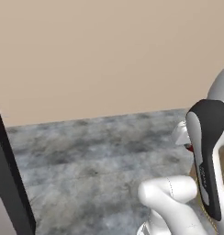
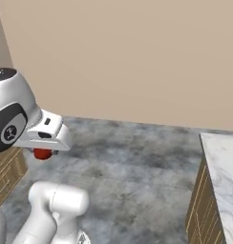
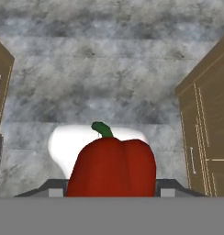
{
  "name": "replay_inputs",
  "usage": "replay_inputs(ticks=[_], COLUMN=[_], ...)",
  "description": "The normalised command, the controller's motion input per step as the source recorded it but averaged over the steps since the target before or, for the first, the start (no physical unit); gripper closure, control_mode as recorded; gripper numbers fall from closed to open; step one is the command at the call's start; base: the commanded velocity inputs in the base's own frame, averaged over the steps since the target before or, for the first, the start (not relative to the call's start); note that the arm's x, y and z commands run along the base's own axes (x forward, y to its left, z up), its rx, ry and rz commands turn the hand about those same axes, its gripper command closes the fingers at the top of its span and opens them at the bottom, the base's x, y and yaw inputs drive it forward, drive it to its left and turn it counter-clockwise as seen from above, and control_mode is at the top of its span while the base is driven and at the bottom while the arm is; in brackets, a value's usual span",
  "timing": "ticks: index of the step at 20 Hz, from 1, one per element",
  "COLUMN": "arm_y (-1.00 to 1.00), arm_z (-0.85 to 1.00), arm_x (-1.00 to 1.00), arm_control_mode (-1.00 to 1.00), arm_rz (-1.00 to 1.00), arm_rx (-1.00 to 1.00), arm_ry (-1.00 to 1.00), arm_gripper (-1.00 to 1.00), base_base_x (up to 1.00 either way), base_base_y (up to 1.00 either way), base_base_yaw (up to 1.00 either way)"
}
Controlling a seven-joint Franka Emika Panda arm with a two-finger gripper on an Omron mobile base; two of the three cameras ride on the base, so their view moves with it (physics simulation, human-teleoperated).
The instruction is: Gather the mushroom and bell pepper from the fridge and place them on a tray on the dining counter. Then gather the fishs from the fridge and place them on the other tray.
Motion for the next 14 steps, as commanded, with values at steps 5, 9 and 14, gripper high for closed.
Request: replay_inputs(ticks=[5,9,14], arm_y=[0.00,0.00,0.00], arm_z=[0.00,0.00,0.00], arm_x=[0.00,0.00,0.00], arm_control_mode=[1.00,1.00,1.00], arm_rz=[0.00,0.00,0.00], arm_rx=[0.00,0.00,0.00], arm_ry=[0.00,0.00,0.00], arm_gripper=[1.00,1.00,1.00], base_base_x=[1.00,1.00,1.00], base_base_y=[-0.01,-0.05,0.00], base_base_yaw=[0.00,0.01,0.01])
